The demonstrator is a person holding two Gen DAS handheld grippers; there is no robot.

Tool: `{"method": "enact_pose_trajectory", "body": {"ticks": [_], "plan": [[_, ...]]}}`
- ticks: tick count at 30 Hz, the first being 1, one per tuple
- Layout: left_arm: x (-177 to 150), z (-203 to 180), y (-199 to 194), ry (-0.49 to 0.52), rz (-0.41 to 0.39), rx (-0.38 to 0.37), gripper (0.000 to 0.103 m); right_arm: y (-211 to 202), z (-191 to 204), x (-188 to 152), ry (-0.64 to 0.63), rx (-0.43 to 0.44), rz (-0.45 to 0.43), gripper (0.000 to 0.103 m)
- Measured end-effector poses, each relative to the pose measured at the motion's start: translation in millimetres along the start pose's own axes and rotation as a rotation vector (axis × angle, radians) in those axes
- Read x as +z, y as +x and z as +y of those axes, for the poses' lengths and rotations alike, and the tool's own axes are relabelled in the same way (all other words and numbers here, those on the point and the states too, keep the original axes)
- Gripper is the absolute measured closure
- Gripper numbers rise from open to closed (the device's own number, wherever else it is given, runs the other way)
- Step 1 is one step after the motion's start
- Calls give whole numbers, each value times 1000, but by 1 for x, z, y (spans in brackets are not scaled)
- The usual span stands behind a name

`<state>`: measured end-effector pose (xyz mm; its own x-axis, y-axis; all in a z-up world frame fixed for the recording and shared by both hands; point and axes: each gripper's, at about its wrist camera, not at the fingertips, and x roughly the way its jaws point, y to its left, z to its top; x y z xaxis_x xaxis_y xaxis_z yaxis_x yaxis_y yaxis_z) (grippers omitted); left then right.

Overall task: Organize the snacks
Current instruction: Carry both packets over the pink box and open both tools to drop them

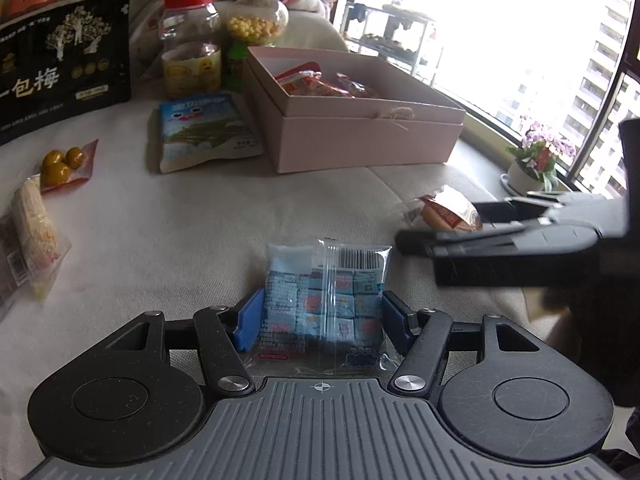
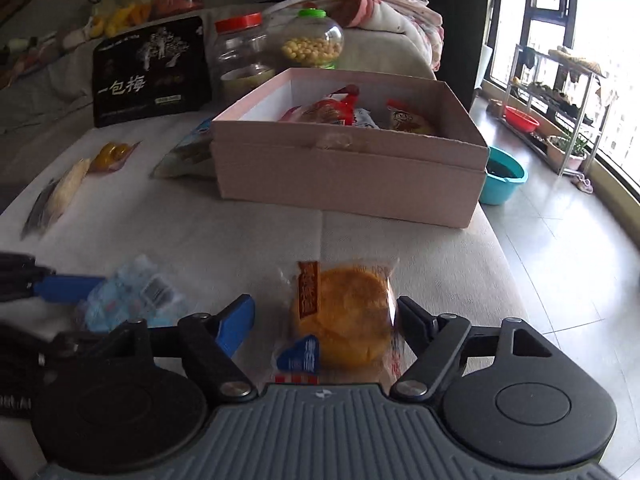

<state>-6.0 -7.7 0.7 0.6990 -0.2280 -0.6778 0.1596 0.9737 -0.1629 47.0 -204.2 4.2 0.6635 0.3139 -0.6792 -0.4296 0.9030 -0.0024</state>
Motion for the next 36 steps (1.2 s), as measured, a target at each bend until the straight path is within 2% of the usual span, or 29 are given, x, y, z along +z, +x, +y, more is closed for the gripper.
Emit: {"method": "enact_pose_trajectory", "body": {"ticks": [3,7,10,17,20,22,24,27,29,31,33,36], "plan": [[-1,-1,0,9,-3,-1,35,-11,-9,-4,21,12,4,42],[-3,-7,0,53,-9,18,35,-24,-20,-7,50,22,3,43],[-3,-7,-1,50,-12,21,35,-34,-24,-7,51,13,-16,44],[3,1,-16,2,-30,-32,38,-74,-32,6,26,28,-117,44],[33,-2,-40,11,-133,-79,38,-101,-43,28,6,6,-216,44],[64,-11,-51,60,-201,-84,38,-117,-53,48,0,-19,-285,44],[101,-19,-50,63,-230,-83,37,-126,-62,66,3,-54,-340,44],[158,-31,-18,4,-217,-141,37,-129,-74,88,14,-108,-389,44],[184,-38,17,-49,-142,-200,37,-126,-82,98,37,-116,-391,44],[197,-40,54,-104,-59,-233,37,-122,-90,107,71,-112,-374,44],[199,-39,65,-129,-85,-226,38,-117,-94,113,82,-113,-358,44],[204,-24,48,-184,-175,-254,39,-107,-98,126,92,-93,-334,44]]}}
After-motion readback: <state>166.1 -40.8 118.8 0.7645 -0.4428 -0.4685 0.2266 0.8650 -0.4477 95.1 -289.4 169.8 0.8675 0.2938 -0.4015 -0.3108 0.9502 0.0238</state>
